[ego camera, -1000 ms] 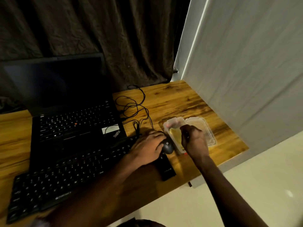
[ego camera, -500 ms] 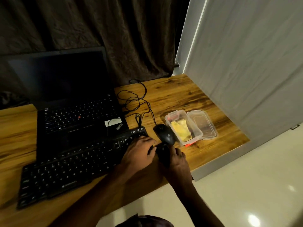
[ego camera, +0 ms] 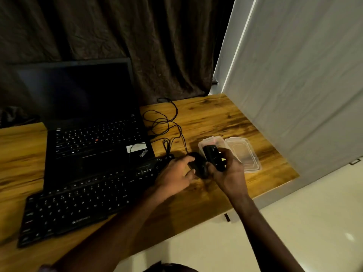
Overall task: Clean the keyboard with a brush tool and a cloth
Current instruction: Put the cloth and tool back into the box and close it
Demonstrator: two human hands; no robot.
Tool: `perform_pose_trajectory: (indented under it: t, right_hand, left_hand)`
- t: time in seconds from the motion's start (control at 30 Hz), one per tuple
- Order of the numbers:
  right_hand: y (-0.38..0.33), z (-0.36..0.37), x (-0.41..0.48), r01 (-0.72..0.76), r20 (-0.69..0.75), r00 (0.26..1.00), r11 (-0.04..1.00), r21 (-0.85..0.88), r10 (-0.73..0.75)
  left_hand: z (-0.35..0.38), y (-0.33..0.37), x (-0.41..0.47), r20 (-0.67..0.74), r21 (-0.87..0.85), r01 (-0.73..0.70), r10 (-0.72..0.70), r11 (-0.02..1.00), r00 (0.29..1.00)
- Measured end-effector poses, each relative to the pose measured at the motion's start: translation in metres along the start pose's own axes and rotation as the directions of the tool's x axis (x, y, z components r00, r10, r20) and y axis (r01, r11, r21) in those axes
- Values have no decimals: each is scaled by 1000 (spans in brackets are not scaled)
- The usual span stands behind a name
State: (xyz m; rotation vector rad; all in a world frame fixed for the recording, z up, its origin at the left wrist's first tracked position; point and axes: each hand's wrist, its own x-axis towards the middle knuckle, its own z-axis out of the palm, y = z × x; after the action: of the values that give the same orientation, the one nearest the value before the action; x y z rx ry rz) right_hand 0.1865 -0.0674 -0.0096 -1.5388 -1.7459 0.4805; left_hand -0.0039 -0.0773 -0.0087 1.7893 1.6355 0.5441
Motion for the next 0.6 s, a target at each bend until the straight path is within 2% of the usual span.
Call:
perform_pose_trajectory:
  t: [0.13, 0.33, 0.47, 0.6]
  right_hand:
    - [21, -4, 35, -12, 29, 999, 985, -174, 18]
    - [48, 7, 51, -2, 123, 991, 940, -341, 47]
    - [58, 7, 45, -33, 136, 987, 944, -329, 82]
    - [57, 8, 45, -32, 250, 963, 963, -268, 102]
  left_hand:
    - [3, 16, 18, 70, 133, -175, 167, 976, 983]
    - [12, 17, 55, 224, 317, -267, 201, 910, 953]
    - [21, 23, 59, 285, 374, -327, 228, 868, 931]
    - [20, 15, 59, 297, 392, -354, 248, 849, 922]
